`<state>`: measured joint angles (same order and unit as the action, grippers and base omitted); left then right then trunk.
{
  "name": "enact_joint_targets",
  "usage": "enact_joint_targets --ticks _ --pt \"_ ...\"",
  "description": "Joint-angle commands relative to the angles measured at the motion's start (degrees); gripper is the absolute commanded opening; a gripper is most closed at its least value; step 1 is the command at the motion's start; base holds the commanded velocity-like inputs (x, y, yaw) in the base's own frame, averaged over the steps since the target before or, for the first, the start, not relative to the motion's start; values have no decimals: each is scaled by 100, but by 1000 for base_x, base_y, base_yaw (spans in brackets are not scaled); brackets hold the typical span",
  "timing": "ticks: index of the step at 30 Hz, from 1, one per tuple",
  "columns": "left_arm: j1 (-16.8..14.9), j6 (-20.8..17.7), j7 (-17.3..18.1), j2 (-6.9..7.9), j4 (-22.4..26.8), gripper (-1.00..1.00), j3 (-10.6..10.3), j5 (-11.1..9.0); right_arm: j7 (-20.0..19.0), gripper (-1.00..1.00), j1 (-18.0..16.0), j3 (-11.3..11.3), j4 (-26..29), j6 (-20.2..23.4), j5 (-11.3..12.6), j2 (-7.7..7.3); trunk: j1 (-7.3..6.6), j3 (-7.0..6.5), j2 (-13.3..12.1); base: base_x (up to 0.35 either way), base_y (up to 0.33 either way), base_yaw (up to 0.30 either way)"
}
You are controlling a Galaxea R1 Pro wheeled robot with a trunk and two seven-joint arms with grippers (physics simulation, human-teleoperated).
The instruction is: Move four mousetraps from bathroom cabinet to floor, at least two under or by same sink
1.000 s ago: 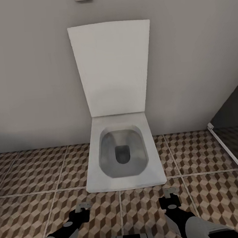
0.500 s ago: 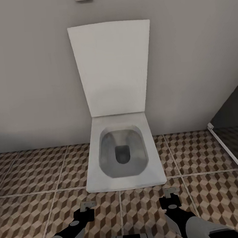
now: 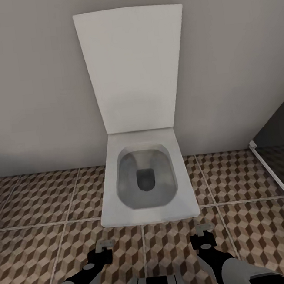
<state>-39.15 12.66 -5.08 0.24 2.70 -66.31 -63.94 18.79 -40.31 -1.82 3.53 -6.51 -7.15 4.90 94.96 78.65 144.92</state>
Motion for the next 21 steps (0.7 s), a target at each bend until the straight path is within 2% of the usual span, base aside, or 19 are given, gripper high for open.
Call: enact_joint_targets --ticks 1,4,19,21 --pt "-2 7 -43 6 11 -100 -48 -4 37 -100 -3 -15 -5 1 -41 1 1 26 3 0 0 0" --pt "1 8 -45 9 11 -100 -48 -4 37 -100 -3 -16 -3 1 -41 5 9 93 7 0 0 0" --pt "2 17 -52 3 18 -100 -40 -4 37 -100 -3 -20 -1 1 -41 11 9 93 7 0 0 0" --pt "-1 17 -58 0 19 -100 -40 -4 37 -100 -3 -20 -4 1 -41 11 14 137 10 0 0 0"
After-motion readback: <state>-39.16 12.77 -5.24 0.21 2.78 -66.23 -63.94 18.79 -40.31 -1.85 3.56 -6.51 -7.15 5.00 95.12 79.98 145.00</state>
